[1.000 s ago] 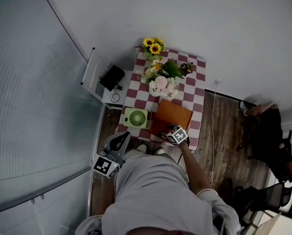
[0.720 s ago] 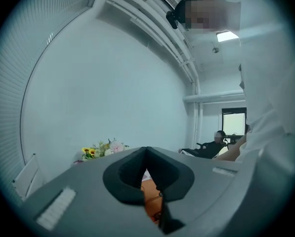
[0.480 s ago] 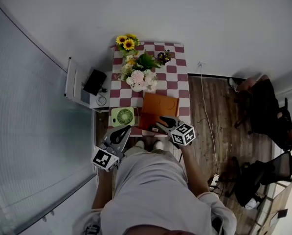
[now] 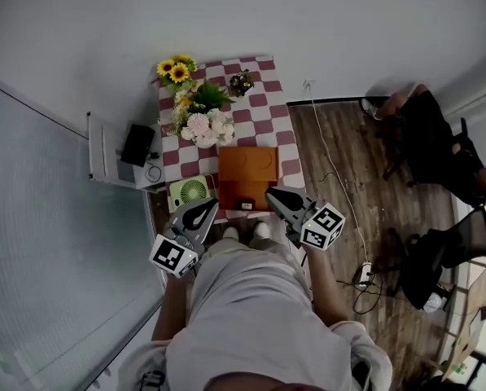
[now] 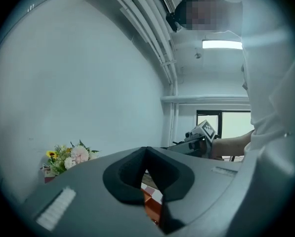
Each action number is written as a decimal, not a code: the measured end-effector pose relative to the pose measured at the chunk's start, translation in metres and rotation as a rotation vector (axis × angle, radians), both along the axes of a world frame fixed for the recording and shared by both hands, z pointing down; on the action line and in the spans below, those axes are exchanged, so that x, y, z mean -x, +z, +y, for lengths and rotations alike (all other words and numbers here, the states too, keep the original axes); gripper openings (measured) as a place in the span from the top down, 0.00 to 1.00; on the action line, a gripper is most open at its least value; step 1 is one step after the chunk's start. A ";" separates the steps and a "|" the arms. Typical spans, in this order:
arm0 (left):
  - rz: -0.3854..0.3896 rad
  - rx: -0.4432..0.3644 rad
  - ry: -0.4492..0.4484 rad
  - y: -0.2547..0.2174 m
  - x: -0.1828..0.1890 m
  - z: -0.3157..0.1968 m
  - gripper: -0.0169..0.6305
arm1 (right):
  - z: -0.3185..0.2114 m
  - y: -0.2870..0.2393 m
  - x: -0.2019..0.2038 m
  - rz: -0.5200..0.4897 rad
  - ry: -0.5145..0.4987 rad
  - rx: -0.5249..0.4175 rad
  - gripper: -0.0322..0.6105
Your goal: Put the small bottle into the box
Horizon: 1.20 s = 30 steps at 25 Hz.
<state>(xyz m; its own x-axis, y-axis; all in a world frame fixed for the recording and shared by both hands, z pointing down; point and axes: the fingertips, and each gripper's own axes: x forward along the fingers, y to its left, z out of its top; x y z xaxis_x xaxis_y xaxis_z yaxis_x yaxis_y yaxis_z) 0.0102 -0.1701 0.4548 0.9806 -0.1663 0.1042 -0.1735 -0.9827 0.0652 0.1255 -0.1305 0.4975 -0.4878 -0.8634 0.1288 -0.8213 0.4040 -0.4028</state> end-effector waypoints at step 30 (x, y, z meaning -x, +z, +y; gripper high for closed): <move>0.184 -0.142 0.192 -0.092 -0.056 -0.006 0.98 | 0.002 -0.172 -0.012 0.425 0.257 -0.404 0.95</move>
